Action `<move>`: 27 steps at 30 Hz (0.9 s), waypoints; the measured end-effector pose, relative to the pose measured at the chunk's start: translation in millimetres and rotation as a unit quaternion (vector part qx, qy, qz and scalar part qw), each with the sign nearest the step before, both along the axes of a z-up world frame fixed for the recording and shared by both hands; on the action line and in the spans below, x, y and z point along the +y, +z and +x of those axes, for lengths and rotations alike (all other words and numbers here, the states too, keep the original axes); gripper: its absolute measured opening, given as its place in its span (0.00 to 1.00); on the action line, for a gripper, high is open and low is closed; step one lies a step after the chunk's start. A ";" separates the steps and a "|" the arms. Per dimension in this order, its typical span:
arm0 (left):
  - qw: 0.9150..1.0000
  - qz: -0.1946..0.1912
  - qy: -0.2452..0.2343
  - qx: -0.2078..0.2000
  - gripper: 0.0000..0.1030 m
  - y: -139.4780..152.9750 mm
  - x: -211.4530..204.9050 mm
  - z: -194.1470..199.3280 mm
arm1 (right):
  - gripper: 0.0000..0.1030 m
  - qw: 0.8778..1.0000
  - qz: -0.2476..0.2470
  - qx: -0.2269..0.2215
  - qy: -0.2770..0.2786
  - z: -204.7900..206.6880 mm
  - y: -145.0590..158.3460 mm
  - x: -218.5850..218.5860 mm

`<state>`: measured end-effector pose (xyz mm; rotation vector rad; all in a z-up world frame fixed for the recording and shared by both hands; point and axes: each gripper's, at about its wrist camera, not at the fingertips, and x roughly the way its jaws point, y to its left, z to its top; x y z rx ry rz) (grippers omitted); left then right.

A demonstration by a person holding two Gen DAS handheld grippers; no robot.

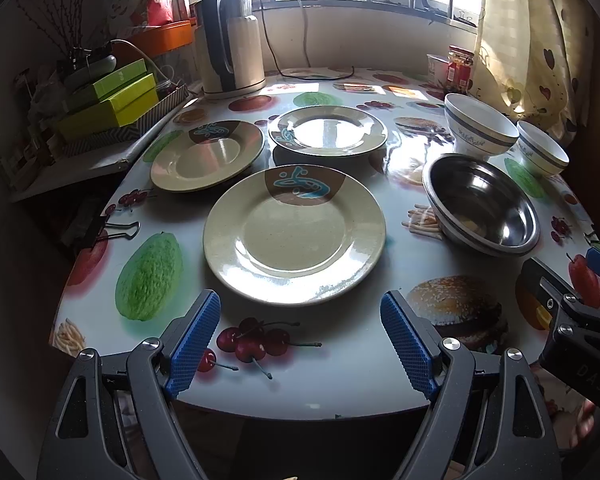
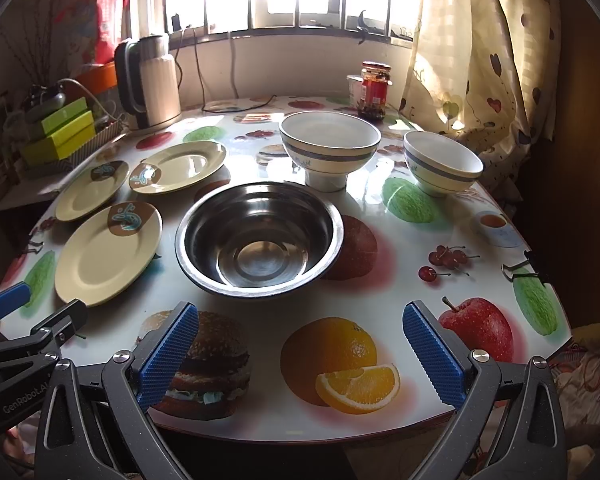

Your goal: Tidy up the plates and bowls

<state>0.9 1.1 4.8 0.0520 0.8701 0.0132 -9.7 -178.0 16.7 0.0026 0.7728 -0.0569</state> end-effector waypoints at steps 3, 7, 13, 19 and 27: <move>1.000 0.001 0.000 -0.001 0.80 0.1 -0.5 -0.1 | 1.00 1.000 0.000 0.000 0.000 0.7 0.0 -0.2; 1.000 0.001 0.001 -0.001 0.80 0.2 -1.0 -0.1 | 1.00 1.000 0.001 0.000 0.001 0.5 0.2 -0.6; 1.000 0.001 0.000 -0.002 0.80 1.6 -0.7 -1.2 | 1.00 1.000 0.001 0.001 0.001 0.3 0.6 -0.6; 1.000 0.001 0.001 -0.002 0.80 1.3 -0.9 -1.3 | 1.00 1.000 0.001 0.000 0.001 0.5 0.2 -0.9; 1.000 0.001 0.000 -0.003 0.80 1.3 -0.8 -1.4 | 1.00 1.000 0.001 0.000 0.001 0.8 0.1 -1.1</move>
